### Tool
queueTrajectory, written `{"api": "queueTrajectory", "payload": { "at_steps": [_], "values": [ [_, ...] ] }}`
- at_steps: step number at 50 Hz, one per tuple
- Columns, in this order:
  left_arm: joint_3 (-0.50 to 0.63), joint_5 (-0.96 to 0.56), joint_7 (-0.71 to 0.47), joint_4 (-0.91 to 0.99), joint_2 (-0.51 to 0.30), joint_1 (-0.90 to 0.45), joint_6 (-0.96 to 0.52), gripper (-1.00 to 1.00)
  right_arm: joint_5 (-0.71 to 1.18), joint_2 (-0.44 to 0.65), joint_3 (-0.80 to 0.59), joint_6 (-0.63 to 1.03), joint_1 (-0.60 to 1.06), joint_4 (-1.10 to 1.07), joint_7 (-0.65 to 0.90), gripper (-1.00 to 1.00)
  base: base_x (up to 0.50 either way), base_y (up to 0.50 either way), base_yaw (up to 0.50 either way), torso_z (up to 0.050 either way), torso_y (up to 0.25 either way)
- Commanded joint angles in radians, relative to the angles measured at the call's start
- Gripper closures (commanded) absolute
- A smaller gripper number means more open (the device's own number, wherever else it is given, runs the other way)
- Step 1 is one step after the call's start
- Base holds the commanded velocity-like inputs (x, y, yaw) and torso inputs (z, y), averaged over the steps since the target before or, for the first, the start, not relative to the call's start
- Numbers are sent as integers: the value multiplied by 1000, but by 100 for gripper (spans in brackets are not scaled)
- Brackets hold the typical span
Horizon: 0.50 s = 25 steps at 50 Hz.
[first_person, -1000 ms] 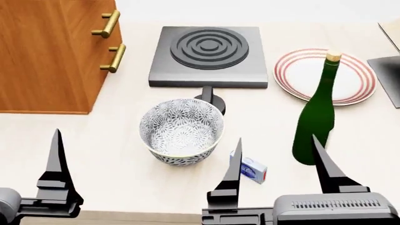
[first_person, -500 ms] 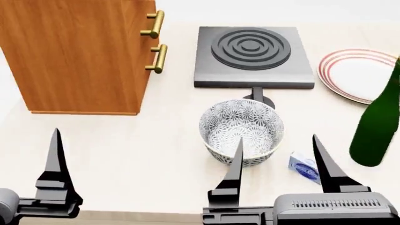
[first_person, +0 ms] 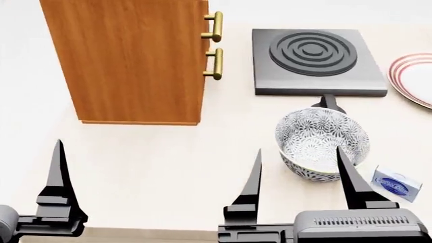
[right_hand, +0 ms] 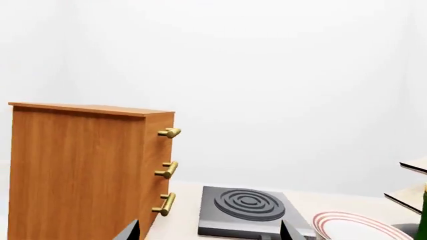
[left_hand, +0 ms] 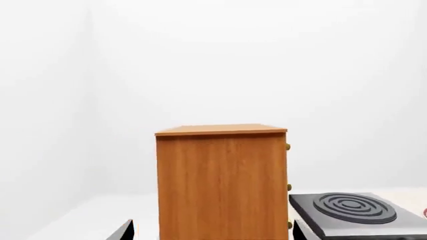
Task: Put the bowl on the top of the cabinet.
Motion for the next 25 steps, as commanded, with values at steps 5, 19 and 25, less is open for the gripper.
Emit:
{"api": "queueTrajectory", "payload": {
  "at_steps": [5, 19, 25],
  "values": [
    [2, -11, -11, -2, -11, 0, 6, -100, 6, 7, -14, -5, 3, 9, 10, -100, 0, 500, 0, 0, 0],
    [4, -19, -21, -3, -18, -1, 7, -100, 13, 2, -5, 2, 10, 21, 35, -100, 0, 221, 0, 0, 0],
    [7, -21, -25, -6, -21, 0, 11, -100, 2, 14, -25, 2, 7, 22, 36, -100, 0, 0, 0, 0, 0]
  ]
}}
